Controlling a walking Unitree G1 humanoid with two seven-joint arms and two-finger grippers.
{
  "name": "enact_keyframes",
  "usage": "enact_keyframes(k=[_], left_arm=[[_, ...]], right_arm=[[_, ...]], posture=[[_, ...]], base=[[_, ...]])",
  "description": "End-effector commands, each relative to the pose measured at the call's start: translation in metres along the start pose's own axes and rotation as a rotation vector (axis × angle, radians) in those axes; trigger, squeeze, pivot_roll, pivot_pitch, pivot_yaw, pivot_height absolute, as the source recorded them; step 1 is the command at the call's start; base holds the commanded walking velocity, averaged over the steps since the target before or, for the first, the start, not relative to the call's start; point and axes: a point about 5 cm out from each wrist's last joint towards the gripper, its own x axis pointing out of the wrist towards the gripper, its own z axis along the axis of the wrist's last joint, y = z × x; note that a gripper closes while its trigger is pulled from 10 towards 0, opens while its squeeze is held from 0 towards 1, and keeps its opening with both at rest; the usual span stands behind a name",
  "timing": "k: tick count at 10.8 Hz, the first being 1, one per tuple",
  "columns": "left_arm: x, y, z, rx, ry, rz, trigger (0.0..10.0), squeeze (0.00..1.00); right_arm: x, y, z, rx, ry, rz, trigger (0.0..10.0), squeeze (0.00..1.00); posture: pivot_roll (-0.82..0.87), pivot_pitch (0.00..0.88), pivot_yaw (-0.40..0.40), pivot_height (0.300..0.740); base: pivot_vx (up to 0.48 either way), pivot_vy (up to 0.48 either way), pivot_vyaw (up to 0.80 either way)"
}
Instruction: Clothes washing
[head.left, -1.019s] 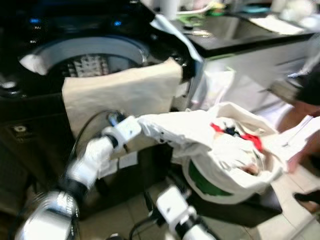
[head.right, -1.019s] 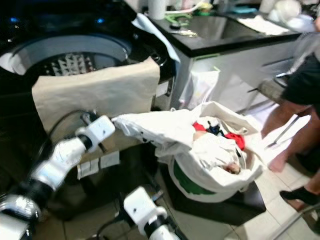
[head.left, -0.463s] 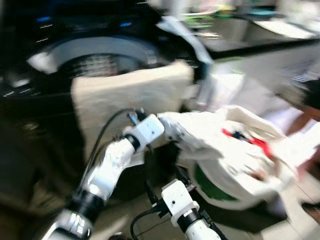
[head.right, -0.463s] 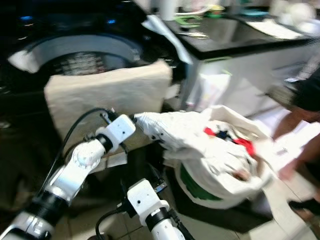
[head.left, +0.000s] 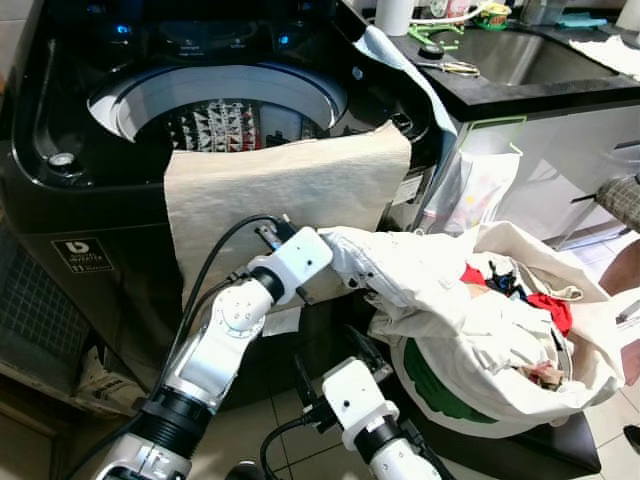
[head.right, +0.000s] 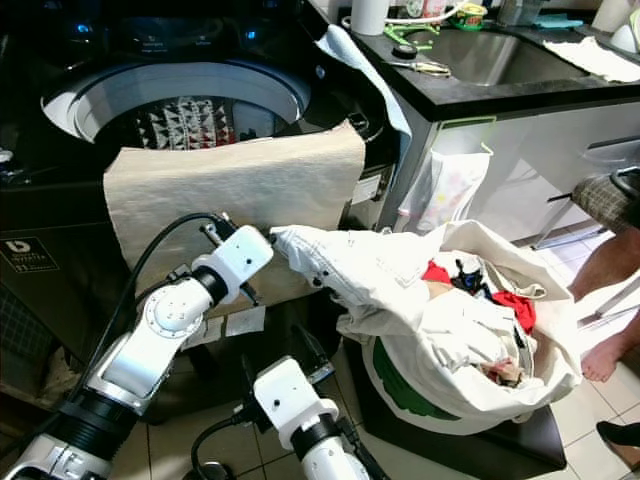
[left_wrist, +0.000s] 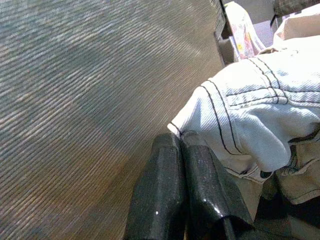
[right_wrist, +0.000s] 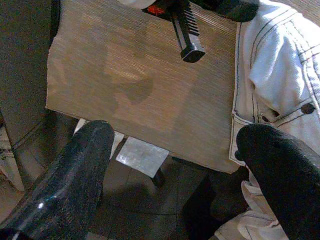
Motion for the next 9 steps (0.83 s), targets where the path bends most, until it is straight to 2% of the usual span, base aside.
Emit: enact_keyframes(k=[1, 2, 3, 4, 5, 6, 8, 9], left_arm=[[-0.001, 0.016, 0.014, -0.002, -0.055, 0.06, 10.0, 0.0], [-0.002, 0.018, 0.013, -0.059, -0.046, 0.07, 10.0, 0.0], [-0.003, 0.027, 0.014, -0.138, -0.048, 0.11, 10.0, 0.0], [-0.004, 0.035, 0.014, -0.145, -0.048, 0.134, 10.0, 0.0], [-0.01, 0.044, 0.005, -0.15, -0.02, 0.158, 10.0, 0.0], [-0.018, 0.045, -0.005, -0.176, 0.016, 0.165, 10.0, 0.0], [-0.027, 0.029, -0.003, -0.239, 0.016, 0.132, 10.0, 0.0], [-0.03, 0.027, -0.003, -0.283, 0.018, 0.135, 10.0, 0.0]], right_arm=[[0.004, 0.014, 0.01, 0.039, -0.032, 0.029, 10.0, 0.0], [0.004, 0.014, 0.01, 0.035, -0.027, 0.03, 10.0, 0.0], [0.004, 0.013, 0.01, 0.035, -0.024, 0.03, 10.0, 0.0], [0.004, 0.013, 0.01, 0.032, -0.022, 0.031, 10.0, 0.0], [0.003, 0.013, 0.009, 0.033, -0.016, 0.032, 10.0, 0.0], [0.001, 0.013, 0.008, 0.038, -0.014, 0.027, 10.0, 0.0], [0.0, 0.012, 0.008, 0.045, -0.013, 0.027, 10.0, 0.0], [0.0, 0.012, 0.008, 0.047, -0.012, 0.027, 10.0, 0.0]], posture=[[0.04, 0.0, -0.038, 0.74], [0.04, 0.0, -0.04, 0.74], [0.04, 0.0, -0.043, 0.74], [0.04, 0.0, -0.042, 0.74], [0.04, 0.0, -0.041, 0.74], [0.04, 0.0, -0.04, 0.74], [0.05, 0.0, -0.042, 0.74], [0.05, 0.0, -0.042, 0.74]], base=[[0.0, 0.0, 0.63], [0.0, 0.0, 0.61], [0.0, 0.0, 0.61], [0.0, 0.0, 0.61], [0.0, 0.0, 0.61], [0.0, 0.0, 0.61], [0.0, 0.0, 0.61], [0.0, 0.0, 0.61]])
